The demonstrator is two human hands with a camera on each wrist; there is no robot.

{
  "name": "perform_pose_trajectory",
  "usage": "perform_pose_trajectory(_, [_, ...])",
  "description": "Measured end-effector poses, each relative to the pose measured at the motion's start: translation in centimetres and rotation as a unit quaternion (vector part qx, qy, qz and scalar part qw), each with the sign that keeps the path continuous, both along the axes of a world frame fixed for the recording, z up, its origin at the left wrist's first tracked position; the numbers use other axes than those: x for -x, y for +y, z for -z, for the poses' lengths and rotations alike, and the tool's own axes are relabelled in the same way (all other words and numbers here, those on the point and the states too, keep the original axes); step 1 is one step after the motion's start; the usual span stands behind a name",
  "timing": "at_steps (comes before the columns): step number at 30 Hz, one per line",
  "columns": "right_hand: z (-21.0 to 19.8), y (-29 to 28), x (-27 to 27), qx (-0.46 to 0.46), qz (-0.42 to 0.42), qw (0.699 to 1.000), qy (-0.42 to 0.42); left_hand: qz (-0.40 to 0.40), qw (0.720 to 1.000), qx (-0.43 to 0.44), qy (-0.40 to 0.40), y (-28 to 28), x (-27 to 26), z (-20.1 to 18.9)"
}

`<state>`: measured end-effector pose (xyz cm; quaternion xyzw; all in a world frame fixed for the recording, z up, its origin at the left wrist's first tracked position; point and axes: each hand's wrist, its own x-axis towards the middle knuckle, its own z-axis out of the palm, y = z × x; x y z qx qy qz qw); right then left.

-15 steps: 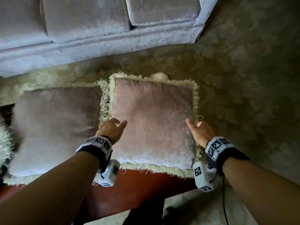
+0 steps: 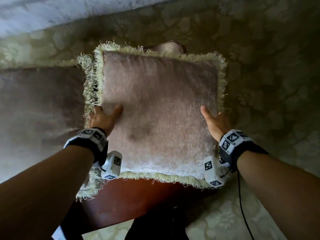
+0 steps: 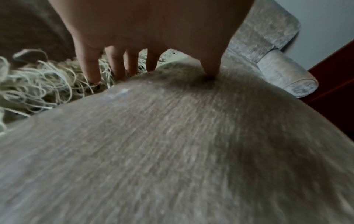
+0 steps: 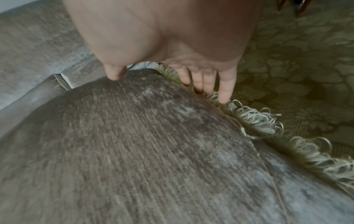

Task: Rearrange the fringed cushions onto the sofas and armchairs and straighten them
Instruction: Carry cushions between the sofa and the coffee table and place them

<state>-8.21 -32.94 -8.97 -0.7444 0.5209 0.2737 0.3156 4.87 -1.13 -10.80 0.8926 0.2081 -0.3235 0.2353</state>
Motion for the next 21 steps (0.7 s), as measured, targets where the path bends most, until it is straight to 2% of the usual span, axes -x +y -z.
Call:
perform_pose_trajectory(2, [0.7,0.1,0.3,-0.007,0.005,1.000,0.003,-0.022,1.000,-0.005,0.007,0.0,-0.3,0.9])
perform_pose_trajectory(5, [1.5,0.1,0.9,-0.015,0.019,1.000,0.014,-0.071,0.997,0.034,0.023,0.6,-0.6,2.5])
perform_pose_trajectory(8, [2.0,-0.2,1.1,-0.050,0.023,0.998,0.016,-0.077,0.994,0.063,0.042,2.3,-0.8,5.3])
perform_pose_trajectory(10, [2.1,-0.3,1.1,-0.079,0.027,0.996,-0.013,-0.073,0.994,0.063,0.042,1.8,-0.7,4.2])
perform_pose_trajectory(13, [1.5,-0.1,1.1,-0.107,0.081,0.989,-0.057,-0.038,0.996,0.064,0.047,0.8,-0.4,1.7])
perform_pose_trajectory(21, [-3.3,-0.7,1.2,-0.081,0.123,0.981,-0.127,-0.014,0.995,0.096,0.017,-1.8,0.5,-4.2])
